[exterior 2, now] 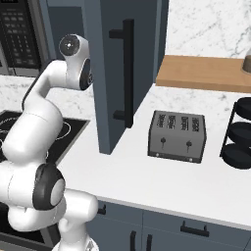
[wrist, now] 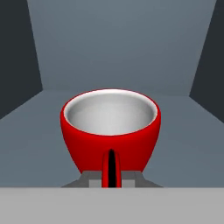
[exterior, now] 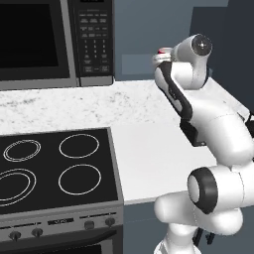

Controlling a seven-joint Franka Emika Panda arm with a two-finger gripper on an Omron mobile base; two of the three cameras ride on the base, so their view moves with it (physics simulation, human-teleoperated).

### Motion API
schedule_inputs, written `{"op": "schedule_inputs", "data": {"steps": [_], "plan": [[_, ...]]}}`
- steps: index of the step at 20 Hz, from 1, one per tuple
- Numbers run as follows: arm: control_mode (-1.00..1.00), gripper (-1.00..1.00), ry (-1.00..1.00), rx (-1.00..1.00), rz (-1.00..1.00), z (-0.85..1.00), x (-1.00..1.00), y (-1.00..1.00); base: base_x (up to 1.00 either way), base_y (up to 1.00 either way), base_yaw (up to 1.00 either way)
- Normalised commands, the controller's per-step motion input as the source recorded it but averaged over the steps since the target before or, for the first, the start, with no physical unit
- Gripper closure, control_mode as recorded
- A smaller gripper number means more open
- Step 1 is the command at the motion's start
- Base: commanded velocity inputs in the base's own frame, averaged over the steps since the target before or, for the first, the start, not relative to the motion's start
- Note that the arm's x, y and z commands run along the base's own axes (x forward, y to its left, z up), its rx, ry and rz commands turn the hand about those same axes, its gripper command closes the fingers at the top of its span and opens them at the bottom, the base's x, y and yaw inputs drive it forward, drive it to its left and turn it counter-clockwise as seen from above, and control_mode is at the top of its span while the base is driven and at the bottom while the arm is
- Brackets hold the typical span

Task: Gather all objects into one cabinet and sort the glasses and bowls to opposite sides.

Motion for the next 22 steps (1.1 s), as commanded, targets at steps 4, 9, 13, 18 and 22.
{"op": "schedule_inputs", "data": {"steps": [4, 9, 13, 18, 22], "plan": [[-1.0, 1.0, 0.0, -0.01, 0.03, 0.0, -1.0, 0.1, 0.0, 0.0, 0.0], [-1.0, 1.0, 0.0, 0.0, 0.01, 0.06, -1.0, 0.03, 0.0, 0.0, 0.0], [-1.0, 1.0, 0.0, 0.0, 0.0, 0.0, -1.0, 0.13, 0.0, 0.0, 0.0], [-1.0, 1.0, 0.0, 0.0, 0.0, 0.0, -1.0, 0.18, 0.0, 0.0, 0.0], [-1.0, 1.0, 0.0, 0.0, 0.0, 0.0, -1.0, 0.1, 0.0, 0.0, 0.0]]}}
